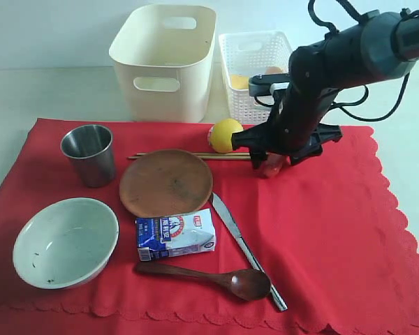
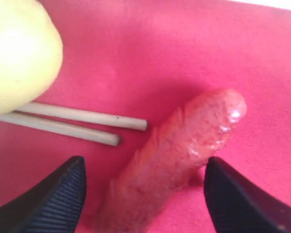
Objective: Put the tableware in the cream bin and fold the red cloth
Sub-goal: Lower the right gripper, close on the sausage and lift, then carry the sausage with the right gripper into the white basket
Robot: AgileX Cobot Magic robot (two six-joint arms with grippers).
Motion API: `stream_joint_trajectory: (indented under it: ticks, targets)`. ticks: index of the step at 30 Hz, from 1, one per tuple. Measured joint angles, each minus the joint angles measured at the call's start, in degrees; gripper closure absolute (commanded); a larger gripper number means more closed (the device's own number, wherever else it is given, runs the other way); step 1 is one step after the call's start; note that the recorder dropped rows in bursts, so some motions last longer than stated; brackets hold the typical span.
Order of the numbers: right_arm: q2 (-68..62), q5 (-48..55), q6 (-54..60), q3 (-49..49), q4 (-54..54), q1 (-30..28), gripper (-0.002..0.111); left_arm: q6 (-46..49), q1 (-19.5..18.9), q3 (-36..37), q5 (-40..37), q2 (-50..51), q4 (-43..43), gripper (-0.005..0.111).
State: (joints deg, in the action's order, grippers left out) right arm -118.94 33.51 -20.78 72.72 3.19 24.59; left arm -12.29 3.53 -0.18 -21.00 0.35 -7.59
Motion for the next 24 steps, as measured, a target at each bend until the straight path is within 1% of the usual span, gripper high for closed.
stream_joint_trajectory:
  ticks: [2, 4, 8, 11, 20, 24]
  targets:
    - [-0.7, 0.2, 0.0, 0.1, 0.2, 0.0, 0.052, 0.0, 0.0, 0.0, 0.0, 0.0, 0.0, 0.107]
    - [-0.8, 0.5, 0.0, 0.2, 0.4, 0.0, 0.062, 0.0, 0.0, 0.0, 0.0, 0.0, 0.0, 0.107]
    - [-0.8, 0.8, -1.2, 0.2, 1.2, 0.0, 0.087, 0.0, 0.0, 0.0, 0.0, 0.0, 0.0, 0.107]
    - [-0.8, 1.2, -2.9, 0.2, 2.5, 0.0, 0.096, 0.0, 0.0, 0.0, 0.0, 0.0, 0.0, 0.107]
    - [1.6, 6.7, -9.0, 0.2, 11.6, 0.0, 0.097, 0.0, 0.0, 0.0, 0.0, 0.0, 0.0, 0.107]
    - [4.5, 7.7, -9.6, 0.2, 13.2, 0.0, 0.097, 0.0, 0.0, 0.0, 0.0, 0.0, 0.0, 0.107]
